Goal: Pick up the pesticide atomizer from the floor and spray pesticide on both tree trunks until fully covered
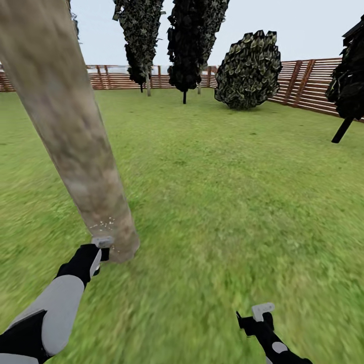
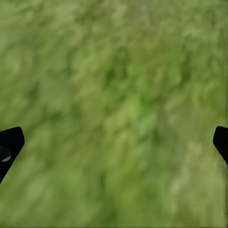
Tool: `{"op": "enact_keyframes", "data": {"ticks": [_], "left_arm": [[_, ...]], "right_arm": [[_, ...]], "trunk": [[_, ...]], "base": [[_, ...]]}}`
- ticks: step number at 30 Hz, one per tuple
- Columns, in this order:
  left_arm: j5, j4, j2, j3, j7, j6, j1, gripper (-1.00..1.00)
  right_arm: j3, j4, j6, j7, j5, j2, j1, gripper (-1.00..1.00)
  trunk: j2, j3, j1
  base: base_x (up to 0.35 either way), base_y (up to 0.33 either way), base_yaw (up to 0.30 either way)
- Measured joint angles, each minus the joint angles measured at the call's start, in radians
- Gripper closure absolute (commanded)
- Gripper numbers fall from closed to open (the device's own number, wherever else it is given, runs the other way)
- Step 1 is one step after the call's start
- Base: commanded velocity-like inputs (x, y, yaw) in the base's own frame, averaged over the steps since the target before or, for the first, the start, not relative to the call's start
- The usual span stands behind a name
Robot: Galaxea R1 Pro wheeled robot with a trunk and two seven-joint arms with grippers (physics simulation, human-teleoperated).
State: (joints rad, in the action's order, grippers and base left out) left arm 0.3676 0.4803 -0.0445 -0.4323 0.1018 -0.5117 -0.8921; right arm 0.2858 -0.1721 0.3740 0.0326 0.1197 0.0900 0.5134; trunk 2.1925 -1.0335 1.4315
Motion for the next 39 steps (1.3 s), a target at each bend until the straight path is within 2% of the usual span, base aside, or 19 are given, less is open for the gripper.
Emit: {"op": "enact_keyframes", "data": {"ticks": [3,8,10,12,13,14,16,19,29,33,39], "left_arm": [[-0.006,-0.001,-0.020,0.003,0.000,0.004,0.022,1.00],[-0.011,-0.003,0.001,0.005,0.003,0.011,0.045,1.00],[-0.006,-0.004,0.000,0.005,0.007,0.011,0.046,1.00],[-0.005,-0.008,-0.012,0.001,0.009,0.012,0.050,1.00],[-0.001,-0.003,-0.036,-0.001,0.011,0.011,0.068,1.00],[-0.006,-0.003,-0.046,-0.001,0.011,0.013,0.078,1.00],[-0.016,-0.011,-0.035,0.004,0.011,0.016,0.084,1.00],[-0.012,-0.013,-0.028,0.003,0.011,0.017,0.084,1.00],[-0.014,0.001,-0.028,0.000,0.013,0.018,0.084,1.00],[-0.012,-0.012,-0.032,-0.004,0.013,0.016,0.087,1.00],[-0.013,-0.015,-0.040,-0.004,0.013,0.013,0.130,1.00]], "right_arm": [[0.000,0.000,0.000,0.000,0.000,0.000,0.000,-1.00],[0.000,0.000,0.000,0.000,0.000,0.000,0.000,-1.00],[0.000,0.000,0.000,0.000,0.000,0.000,0.000,-1.00],[0.000,0.000,0.000,0.000,0.001,-0.001,0.000,-1.00],[0.000,0.000,0.000,0.000,0.000,-0.001,0.000,-1.00],[0.000,0.000,0.000,0.000,0.000,-0.002,0.000,-1.00],[0.000,0.000,0.000,0.000,0.000,-0.002,0.000,-1.00],[0.000,0.000,0.000,0.000,0.000,-0.001,0.000,-1.00],[0.000,-0.001,0.001,0.000,0.000,0.000,0.000,-1.00],[0.000,-0.002,0.001,0.000,0.001,0.001,0.000,-1.00],[-0.002,-0.001,0.001,0.000,0.001,0.003,0.000,-1.00]], "trunk": [[0.000,0.000,0.000],[0.000,0.000,0.000],[0.000,0.000,0.000],[0.000,0.000,0.000],[0.000,0.000,0.000],[0.000,0.000,0.000],[0.000,0.000,0.000],[0.000,0.000,0.000],[0.000,0.000,0.000],[0.000,0.000,0.001],[0.000,0.000,0.001]], "base": [[0.145,-0.220,0.004],[0.018,-0.266,0.035],[0.001,-0.272,0.225],[0.000,-0.272,0.263],[0.000,-0.272,0.275],[0.069,-0.272,0.277],[0.135,-0.262,0.277],[0.170,-0.245,0.091],[0.181,-0.217,0.003],[-0.076,-0.258,0.000],[-0.143,-0.133,0.061]]}}
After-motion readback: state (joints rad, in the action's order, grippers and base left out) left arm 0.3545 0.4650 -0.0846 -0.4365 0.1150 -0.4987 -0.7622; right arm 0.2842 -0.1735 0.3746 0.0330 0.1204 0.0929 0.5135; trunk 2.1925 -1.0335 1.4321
